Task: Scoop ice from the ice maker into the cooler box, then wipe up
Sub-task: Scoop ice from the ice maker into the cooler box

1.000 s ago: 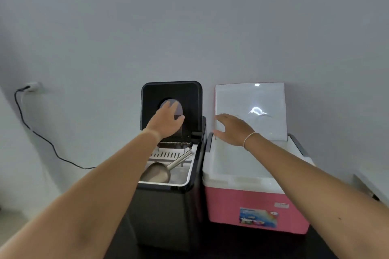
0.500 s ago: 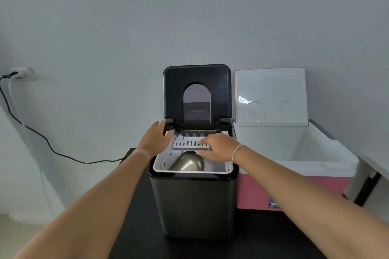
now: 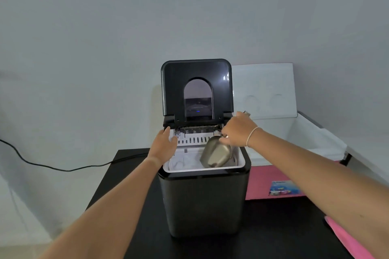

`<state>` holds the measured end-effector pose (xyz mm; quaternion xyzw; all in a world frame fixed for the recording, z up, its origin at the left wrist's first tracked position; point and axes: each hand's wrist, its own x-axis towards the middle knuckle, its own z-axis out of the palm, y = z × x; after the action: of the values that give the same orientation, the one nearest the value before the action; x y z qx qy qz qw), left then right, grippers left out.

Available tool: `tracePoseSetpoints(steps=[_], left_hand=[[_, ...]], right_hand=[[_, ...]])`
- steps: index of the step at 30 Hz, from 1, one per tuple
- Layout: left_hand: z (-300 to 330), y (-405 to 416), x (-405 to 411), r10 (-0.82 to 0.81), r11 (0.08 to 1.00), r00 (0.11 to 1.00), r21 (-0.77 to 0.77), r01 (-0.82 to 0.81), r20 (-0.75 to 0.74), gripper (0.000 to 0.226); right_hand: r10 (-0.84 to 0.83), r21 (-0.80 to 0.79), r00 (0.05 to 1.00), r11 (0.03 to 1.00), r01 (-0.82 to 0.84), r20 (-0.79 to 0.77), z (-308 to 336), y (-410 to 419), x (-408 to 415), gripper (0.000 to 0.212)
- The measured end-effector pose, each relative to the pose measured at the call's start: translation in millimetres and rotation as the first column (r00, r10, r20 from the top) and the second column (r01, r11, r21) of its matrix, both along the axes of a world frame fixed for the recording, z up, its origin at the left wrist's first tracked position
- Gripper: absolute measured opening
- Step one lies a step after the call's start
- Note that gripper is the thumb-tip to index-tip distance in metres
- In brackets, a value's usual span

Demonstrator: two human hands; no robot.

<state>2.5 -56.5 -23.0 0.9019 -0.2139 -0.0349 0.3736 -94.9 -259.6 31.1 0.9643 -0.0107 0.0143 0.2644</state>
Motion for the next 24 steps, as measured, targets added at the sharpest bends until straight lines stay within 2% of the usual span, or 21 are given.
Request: tracePoseSetpoints(steps=[3, 7, 9, 14, 19, 24], left_hand=[[-4, -1, 0, 0.008, 1.0, 1.0, -0.019, -0.008, -0.002, 0.053], [-6, -1, -3, 0.04, 0.996, 0.999, -0.082, -0.041, -0.01, 0.052], [-7, -1, -3, 0.047, 0.995, 0.999, -0.089, -0.048, -0.009, 0.051], [-10, -1, -2, 0.066, 0.989, 0.998, -0.132, -0.067, -0.017, 0.05], [-7, 0, -4, 0.074, 0.99, 0.997, -0.114, -0.078, -0.038, 0.046], [-5, -3, -1, 0.108, 0.993, 0.991, -0.066, -0.103, 0.084, 0.046]], right_hand=[[-0.065, -0.114, 0.998, 0.991, 0.065, 0.008, 13, 4, -2, 0.04], [-0.158, -0.155, 0.987, 0.975, 0.16, 0.021, 3, 31, 5, 0.032], [-0.219, -0.117, 0.976, 0.969, 0.219, 0.01, -7, 36, 8, 0.028], [-0.246, -0.034, 0.968, 0.969, 0.245, -0.054, -32, 35, 13, 0.024], [-0.227, 0.051, 0.966, 0.971, 0.235, -0.12, -50, 39, 21, 0.04], [-0.226, 0.107, 0.963, 0.964, 0.242, -0.145, -54, 31, 23, 0.034]])
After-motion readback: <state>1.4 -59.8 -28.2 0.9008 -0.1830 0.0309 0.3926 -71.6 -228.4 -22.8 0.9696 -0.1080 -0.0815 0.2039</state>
